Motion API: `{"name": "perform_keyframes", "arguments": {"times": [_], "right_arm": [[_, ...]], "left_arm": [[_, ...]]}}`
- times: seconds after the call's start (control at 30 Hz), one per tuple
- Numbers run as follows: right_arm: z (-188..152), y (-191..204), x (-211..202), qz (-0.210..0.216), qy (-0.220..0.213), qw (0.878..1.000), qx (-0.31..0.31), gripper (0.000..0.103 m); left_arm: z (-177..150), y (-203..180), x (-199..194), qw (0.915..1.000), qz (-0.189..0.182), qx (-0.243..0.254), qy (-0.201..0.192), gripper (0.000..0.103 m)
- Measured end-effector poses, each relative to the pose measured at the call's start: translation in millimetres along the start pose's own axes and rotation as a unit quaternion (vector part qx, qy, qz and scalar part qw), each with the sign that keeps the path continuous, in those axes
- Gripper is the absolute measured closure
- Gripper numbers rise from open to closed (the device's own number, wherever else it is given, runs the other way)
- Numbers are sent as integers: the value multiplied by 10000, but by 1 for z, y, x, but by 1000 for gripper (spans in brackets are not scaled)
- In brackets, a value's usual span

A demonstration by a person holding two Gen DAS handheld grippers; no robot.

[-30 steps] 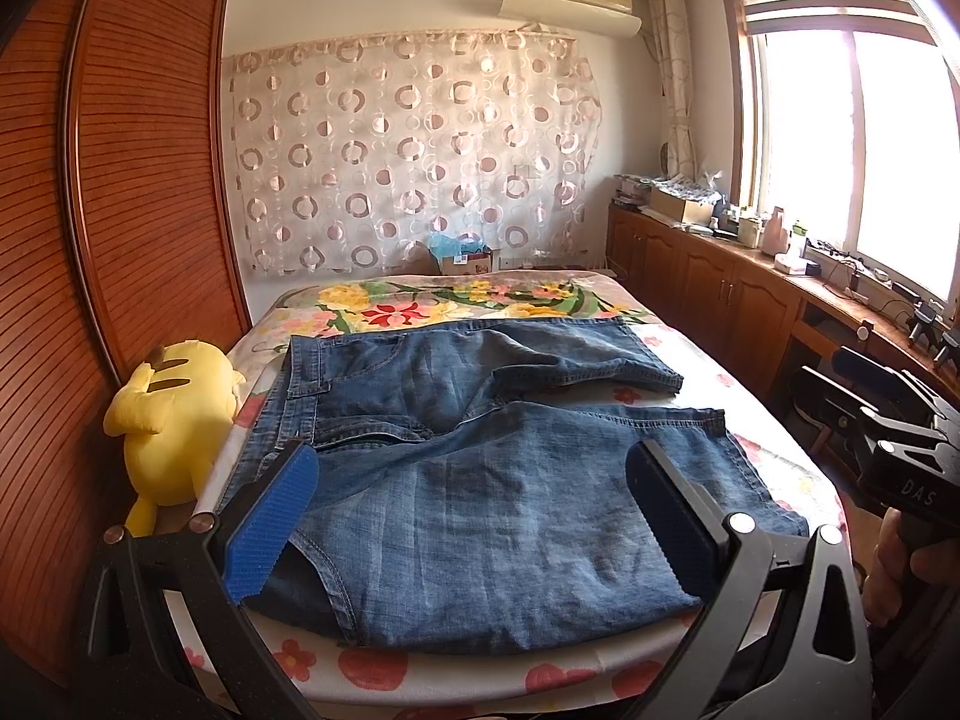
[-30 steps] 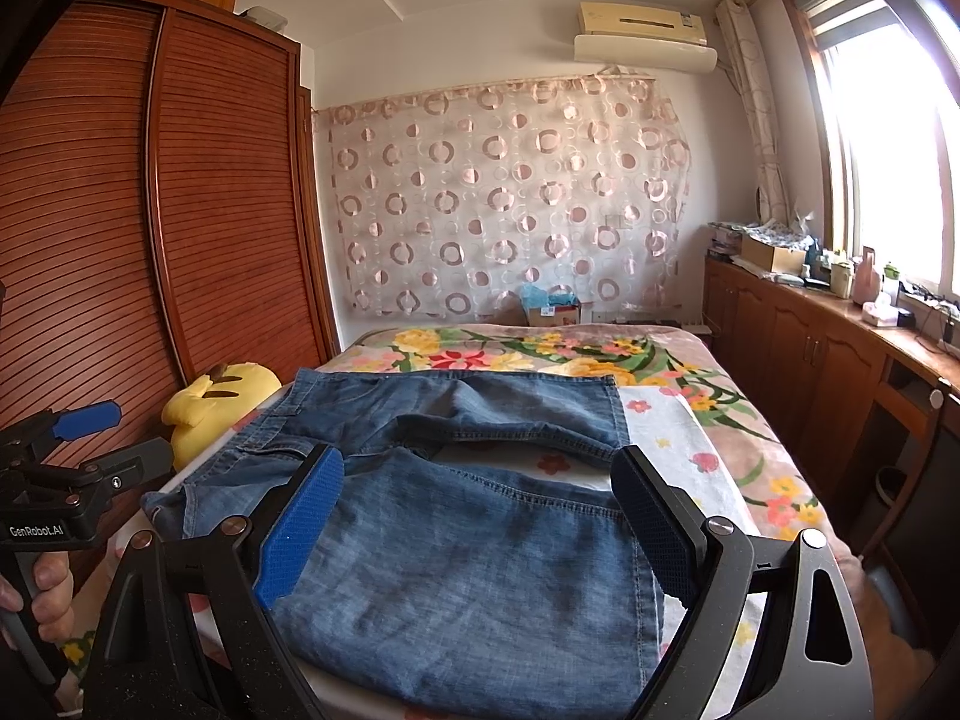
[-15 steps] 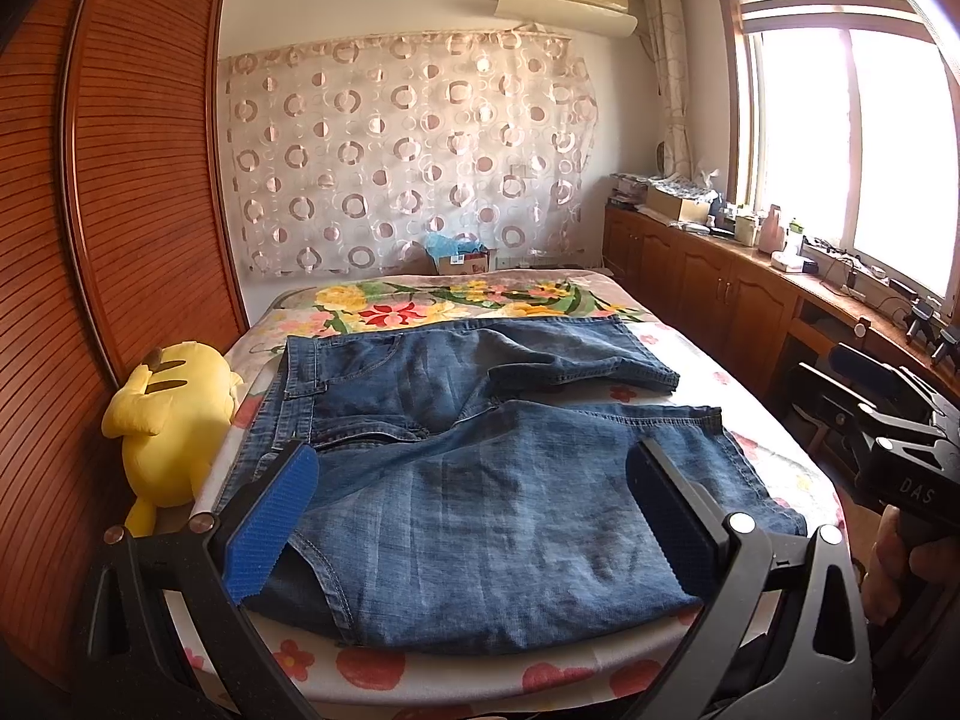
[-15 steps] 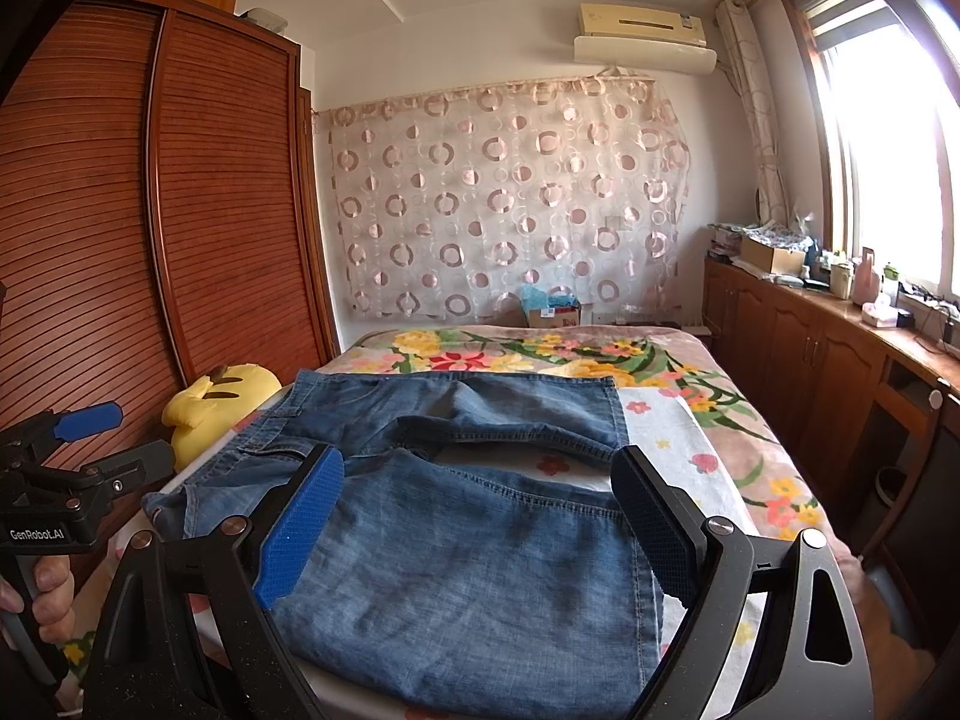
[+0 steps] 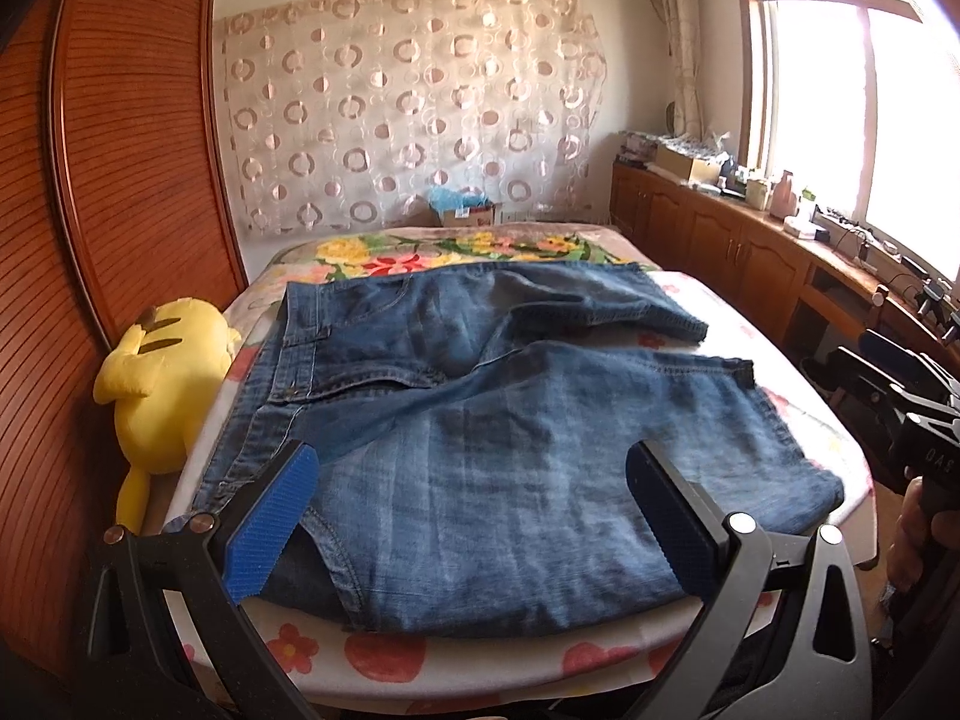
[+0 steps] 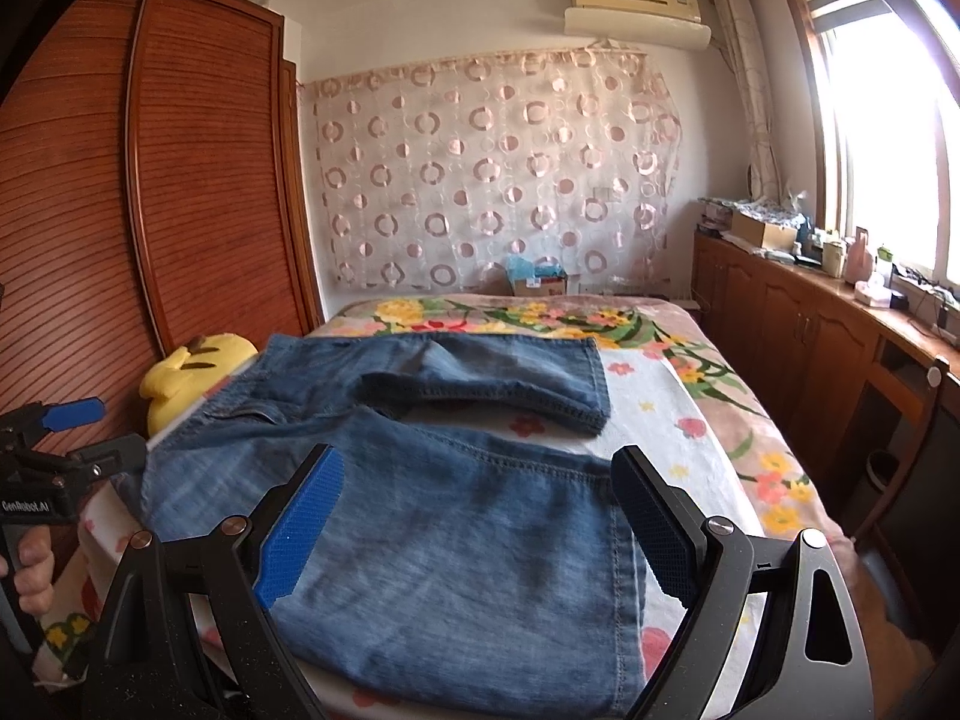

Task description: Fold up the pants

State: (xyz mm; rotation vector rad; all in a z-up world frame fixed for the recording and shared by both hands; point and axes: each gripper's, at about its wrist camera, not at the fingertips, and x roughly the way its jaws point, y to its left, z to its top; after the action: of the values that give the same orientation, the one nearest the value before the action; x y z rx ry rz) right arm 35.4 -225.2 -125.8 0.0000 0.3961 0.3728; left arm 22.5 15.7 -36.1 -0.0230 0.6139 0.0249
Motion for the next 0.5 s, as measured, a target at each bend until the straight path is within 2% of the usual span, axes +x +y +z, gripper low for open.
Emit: {"name": "perform_keyframes", "arguments": {"times": [0.4,0.5], "right_arm": [[-4,-16,13,-130,437,9990,27,12],[-4,-21,14,-152,547,9984,78,12]], "left_arm": [[-18,31,23,9994,25,-103,333,0],[-22,43,28,9990,126,-159,392,0]]}}
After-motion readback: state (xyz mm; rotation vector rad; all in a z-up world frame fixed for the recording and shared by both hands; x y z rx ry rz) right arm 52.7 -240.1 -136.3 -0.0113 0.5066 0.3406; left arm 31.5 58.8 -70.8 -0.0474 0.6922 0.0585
